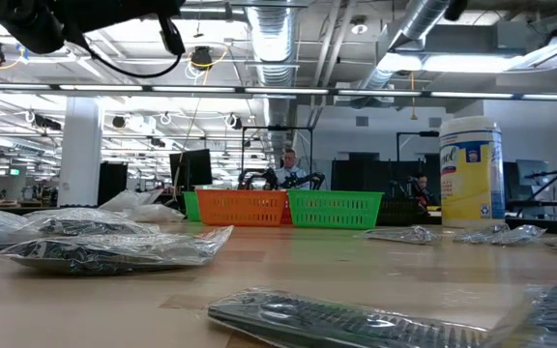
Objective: Pick & Place Travel size toiletries
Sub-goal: Put the nail cutter into the black bin
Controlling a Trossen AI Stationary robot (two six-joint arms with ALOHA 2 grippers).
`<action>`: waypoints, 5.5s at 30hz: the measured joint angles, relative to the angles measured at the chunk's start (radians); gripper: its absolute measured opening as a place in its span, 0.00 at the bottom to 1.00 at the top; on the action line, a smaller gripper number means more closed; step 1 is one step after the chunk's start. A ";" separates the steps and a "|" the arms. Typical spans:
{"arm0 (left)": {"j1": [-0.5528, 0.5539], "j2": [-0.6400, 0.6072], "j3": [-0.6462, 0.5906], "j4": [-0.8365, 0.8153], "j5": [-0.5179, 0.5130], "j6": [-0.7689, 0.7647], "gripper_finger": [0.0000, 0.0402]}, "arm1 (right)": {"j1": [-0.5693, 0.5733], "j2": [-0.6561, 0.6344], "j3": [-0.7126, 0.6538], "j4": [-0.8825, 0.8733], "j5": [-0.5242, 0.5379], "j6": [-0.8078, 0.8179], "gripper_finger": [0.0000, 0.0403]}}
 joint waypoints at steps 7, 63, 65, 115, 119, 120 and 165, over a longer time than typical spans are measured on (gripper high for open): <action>0.000 -0.004 0.000 -0.002 0.000 0.000 0.02 | 0.000 0.113 0.090 0.002 -0.088 -0.013 0.17; -0.117 -0.004 0.399 -0.761 0.191 0.194 0.02 | 0.012 0.336 0.217 -0.001 -0.218 -0.012 0.17; -0.121 -0.004 0.399 -0.789 0.189 0.195 0.02 | 0.012 0.336 0.217 -0.001 -0.218 -0.013 0.17; -0.256 0.185 0.397 -0.907 0.146 0.170 0.02 | 0.133 0.336 0.216 -0.523 -0.136 -0.009 0.17; -0.264 0.179 0.398 -0.826 0.017 0.184 0.02 | 0.173 0.339 0.216 -0.620 -0.073 0.020 0.17; -0.267 0.179 0.398 -0.805 -0.018 0.184 0.02 | 0.184 0.348 0.216 -0.631 -0.062 0.027 0.17; -0.358 0.174 0.398 -0.697 -0.094 0.314 0.02 | 0.412 1.186 0.750 -1.394 -0.010 0.196 0.14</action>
